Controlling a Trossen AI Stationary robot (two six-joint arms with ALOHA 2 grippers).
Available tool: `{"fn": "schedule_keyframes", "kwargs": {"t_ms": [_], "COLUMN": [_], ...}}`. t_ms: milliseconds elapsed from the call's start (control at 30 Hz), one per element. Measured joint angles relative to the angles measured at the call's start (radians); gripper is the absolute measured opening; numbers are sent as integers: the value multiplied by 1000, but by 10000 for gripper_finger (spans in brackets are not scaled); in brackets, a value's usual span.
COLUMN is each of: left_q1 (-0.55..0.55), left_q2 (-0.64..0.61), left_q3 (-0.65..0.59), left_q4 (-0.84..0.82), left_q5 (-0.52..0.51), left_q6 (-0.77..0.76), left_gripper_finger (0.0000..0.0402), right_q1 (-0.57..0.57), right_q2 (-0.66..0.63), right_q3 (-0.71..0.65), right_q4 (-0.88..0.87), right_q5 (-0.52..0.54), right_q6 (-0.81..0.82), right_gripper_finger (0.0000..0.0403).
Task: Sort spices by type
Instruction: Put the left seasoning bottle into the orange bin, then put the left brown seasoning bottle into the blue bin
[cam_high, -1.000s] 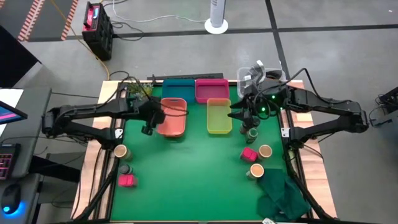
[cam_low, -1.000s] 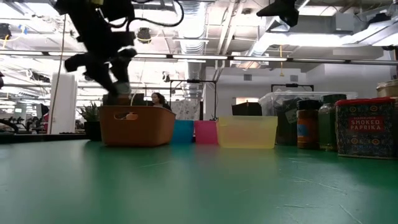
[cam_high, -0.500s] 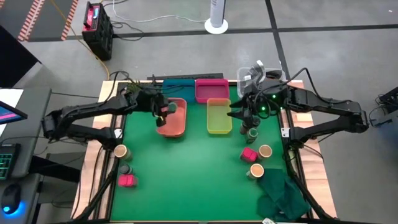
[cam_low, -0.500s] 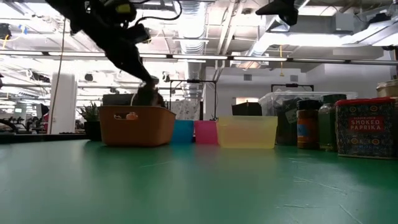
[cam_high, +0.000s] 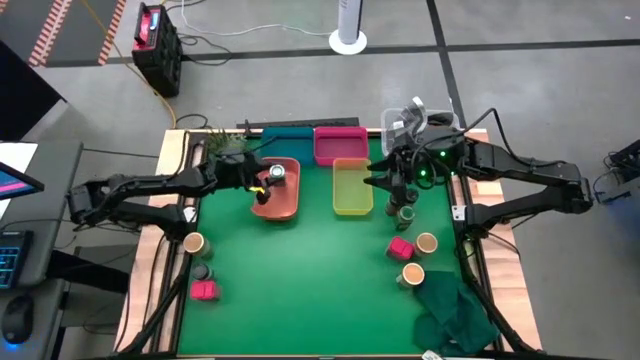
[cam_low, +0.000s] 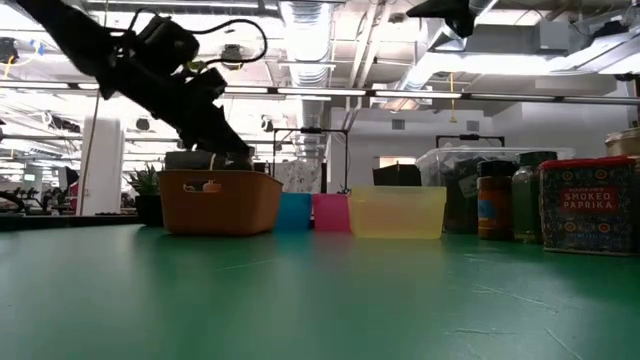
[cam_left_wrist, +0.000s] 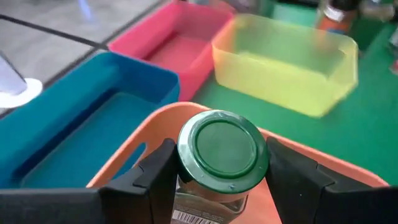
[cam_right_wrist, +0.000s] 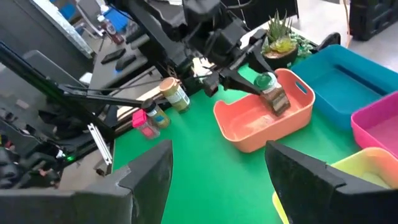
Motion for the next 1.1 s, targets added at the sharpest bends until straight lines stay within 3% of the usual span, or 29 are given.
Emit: {"fn": "schedule_keyframes", "kwargs": {"t_ms": [233,467,800,933,1100], "left_q1": [1,0,-2,-22,-122], "left_q2": [2,32,-38,-117,-170], "left_q3": [-60,-71,-11,77,265], "left_q4": [85,111,133,-22,-516], "left_q5": [-81,-95,-187,-138,-4], "left_q6": [-62,-168,-55,-63,-212], "left_gripper_finger": [200,262,289,290,285], "right_q1": [3,2,2,2,2], "right_q2": [0,0,0,0,0], "right_q3": [0,0,0,0,0], "right_q4": [26,28,27,26,3], "right_q5": [0,0,0,0,0], "right_q6": [2,2,2,-2,-26], "right_gripper_finger": [282,282,282,282,282]}}
